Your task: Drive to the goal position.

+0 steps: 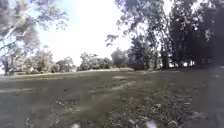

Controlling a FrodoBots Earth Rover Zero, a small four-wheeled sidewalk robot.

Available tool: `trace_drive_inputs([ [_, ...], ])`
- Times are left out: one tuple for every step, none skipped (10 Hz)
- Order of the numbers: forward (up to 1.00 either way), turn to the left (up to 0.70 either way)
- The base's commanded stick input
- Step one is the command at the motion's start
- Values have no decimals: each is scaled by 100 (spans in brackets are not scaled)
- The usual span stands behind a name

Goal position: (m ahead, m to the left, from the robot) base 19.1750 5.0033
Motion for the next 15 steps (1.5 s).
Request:
trace_drive_inputs([
  [70,0],
  [70,0],
  [70,0],
  [70,0],
  [70,0],
  [70,0],
  [70,0],
  [70,0],
  [70,0],
  [70,0],
  [70,0],
  [70,0],
  [70,0],
  [70,0],
  [70,0],
])
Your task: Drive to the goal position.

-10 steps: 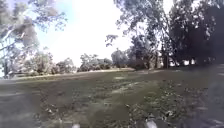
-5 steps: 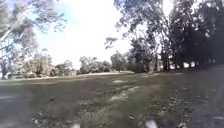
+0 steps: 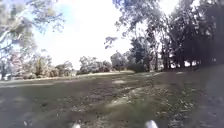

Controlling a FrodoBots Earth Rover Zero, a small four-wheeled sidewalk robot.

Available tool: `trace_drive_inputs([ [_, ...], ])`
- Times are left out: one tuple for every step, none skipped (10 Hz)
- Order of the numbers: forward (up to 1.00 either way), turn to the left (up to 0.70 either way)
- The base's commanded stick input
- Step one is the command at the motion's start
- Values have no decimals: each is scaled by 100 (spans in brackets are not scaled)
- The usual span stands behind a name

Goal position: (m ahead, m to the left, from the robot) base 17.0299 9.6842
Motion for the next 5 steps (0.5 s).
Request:
trace_drive_inputs([
  [70,0],
  [70,0],
  [70,0],
  [70,0],
  [70,0],
])
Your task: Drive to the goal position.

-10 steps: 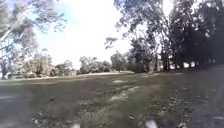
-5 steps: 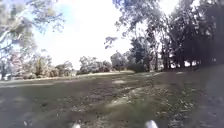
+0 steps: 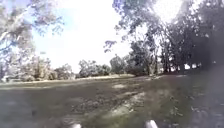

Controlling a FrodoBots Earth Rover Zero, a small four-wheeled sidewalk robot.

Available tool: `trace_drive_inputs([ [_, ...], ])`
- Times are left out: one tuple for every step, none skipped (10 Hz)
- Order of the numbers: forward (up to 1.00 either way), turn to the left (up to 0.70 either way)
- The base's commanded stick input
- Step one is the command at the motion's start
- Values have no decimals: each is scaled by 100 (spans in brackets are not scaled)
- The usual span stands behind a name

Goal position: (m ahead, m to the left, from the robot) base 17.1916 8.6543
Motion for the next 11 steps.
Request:
trace_drive_inputs([
  [70,0],
  [70,0],
  [70,0],
  [70,0],
  [70,0],
  [70,0],
  [70,0],
  [70,0],
  [70,0],
  [70,0],
  [70,0],
])
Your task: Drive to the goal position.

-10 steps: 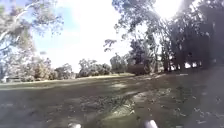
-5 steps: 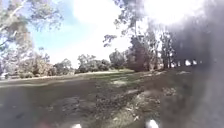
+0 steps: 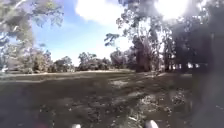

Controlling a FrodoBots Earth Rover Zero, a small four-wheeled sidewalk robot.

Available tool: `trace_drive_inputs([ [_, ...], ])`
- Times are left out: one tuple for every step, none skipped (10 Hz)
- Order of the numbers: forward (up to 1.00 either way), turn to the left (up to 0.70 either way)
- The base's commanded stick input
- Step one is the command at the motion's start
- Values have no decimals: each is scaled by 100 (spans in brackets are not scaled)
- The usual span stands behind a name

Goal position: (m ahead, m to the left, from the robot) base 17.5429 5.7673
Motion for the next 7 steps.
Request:
trace_drive_inputs([
  [70,0],
  [70,0],
  [70,0],
  [70,1],
  [70,2],
  [70,2],
  [70,2],
])
